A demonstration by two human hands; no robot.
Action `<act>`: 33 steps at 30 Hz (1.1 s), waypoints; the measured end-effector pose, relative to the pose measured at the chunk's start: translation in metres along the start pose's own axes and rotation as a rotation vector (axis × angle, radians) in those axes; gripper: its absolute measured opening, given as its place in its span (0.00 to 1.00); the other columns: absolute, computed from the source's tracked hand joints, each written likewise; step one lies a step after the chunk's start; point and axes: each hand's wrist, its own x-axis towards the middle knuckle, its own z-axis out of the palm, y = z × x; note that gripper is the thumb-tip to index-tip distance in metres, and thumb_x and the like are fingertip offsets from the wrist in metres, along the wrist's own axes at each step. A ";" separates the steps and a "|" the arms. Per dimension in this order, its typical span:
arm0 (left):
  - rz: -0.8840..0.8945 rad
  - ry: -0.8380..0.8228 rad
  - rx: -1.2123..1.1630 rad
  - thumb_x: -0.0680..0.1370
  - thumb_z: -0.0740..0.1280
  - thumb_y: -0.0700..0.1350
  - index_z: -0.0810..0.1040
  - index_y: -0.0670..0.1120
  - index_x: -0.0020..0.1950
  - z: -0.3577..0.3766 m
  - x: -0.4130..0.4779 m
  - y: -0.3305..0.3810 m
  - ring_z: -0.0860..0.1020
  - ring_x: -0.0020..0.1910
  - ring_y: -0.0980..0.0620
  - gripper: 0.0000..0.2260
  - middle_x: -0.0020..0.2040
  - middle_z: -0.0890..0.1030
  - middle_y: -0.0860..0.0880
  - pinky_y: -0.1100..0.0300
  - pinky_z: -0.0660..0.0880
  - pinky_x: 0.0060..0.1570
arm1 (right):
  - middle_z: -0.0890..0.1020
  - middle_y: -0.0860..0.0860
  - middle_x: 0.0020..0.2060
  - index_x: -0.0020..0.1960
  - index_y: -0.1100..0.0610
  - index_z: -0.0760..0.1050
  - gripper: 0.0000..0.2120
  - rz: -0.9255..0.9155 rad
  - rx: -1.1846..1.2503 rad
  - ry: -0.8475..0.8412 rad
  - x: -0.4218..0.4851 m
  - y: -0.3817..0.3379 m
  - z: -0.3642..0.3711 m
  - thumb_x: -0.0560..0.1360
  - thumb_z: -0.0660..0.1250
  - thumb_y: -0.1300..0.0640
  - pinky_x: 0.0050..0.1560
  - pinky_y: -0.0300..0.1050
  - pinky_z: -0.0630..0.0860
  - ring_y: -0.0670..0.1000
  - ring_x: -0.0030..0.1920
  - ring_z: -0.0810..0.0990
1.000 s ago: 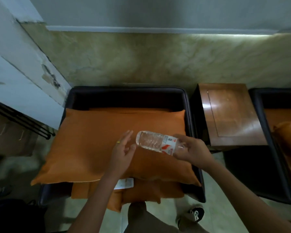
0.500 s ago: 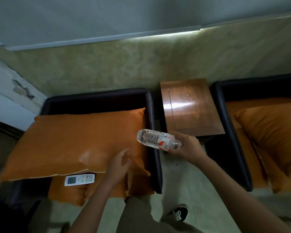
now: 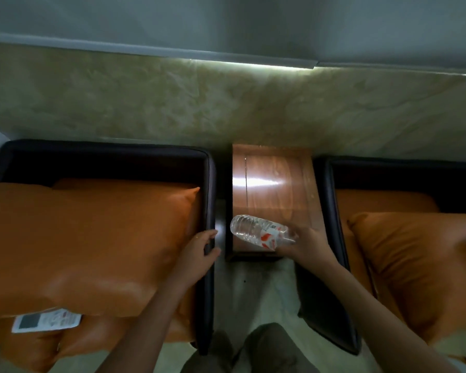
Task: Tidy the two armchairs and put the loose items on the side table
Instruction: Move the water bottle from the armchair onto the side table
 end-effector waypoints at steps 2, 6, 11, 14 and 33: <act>0.067 -0.020 0.024 0.76 0.72 0.47 0.71 0.51 0.73 0.008 0.031 0.019 0.72 0.67 0.56 0.26 0.69 0.74 0.52 0.56 0.71 0.68 | 0.78 0.40 0.55 0.70 0.40 0.70 0.33 0.002 -0.010 -0.018 0.021 0.004 -0.017 0.69 0.78 0.46 0.48 0.44 0.84 0.43 0.52 0.81; 0.061 0.096 -0.076 0.74 0.75 0.45 0.69 0.51 0.74 0.024 0.100 0.051 0.68 0.65 0.61 0.31 0.67 0.69 0.58 0.66 0.66 0.63 | 0.80 0.43 0.57 0.72 0.43 0.69 0.35 -0.022 -0.051 -0.056 0.079 0.014 -0.051 0.68 0.78 0.48 0.43 0.37 0.82 0.42 0.49 0.82; 0.073 0.095 -0.178 0.68 0.81 0.48 0.68 0.56 0.75 0.064 0.204 0.057 0.66 0.62 0.75 0.39 0.71 0.64 0.60 0.83 0.61 0.55 | 0.81 0.42 0.54 0.71 0.41 0.71 0.36 -0.097 -0.141 -0.097 0.183 0.024 -0.087 0.66 0.79 0.45 0.39 0.27 0.73 0.37 0.45 0.80; 0.076 0.130 -0.169 0.68 0.80 0.49 0.65 0.61 0.76 0.088 0.264 0.055 0.63 0.69 0.71 0.40 0.77 0.61 0.58 0.72 0.63 0.65 | 0.83 0.45 0.54 0.71 0.42 0.73 0.37 -0.188 -0.289 -0.118 0.248 0.025 -0.101 0.64 0.80 0.44 0.44 0.33 0.75 0.41 0.45 0.79; 0.040 0.359 -0.077 0.66 0.78 0.57 0.69 0.64 0.69 0.121 0.373 0.036 0.69 0.64 0.46 0.34 0.65 0.70 0.69 0.49 0.66 0.69 | 0.80 0.35 0.59 0.69 0.46 0.72 0.34 -0.225 0.569 -0.001 0.336 0.079 -0.091 0.68 0.79 0.65 0.54 0.32 0.77 0.38 0.61 0.79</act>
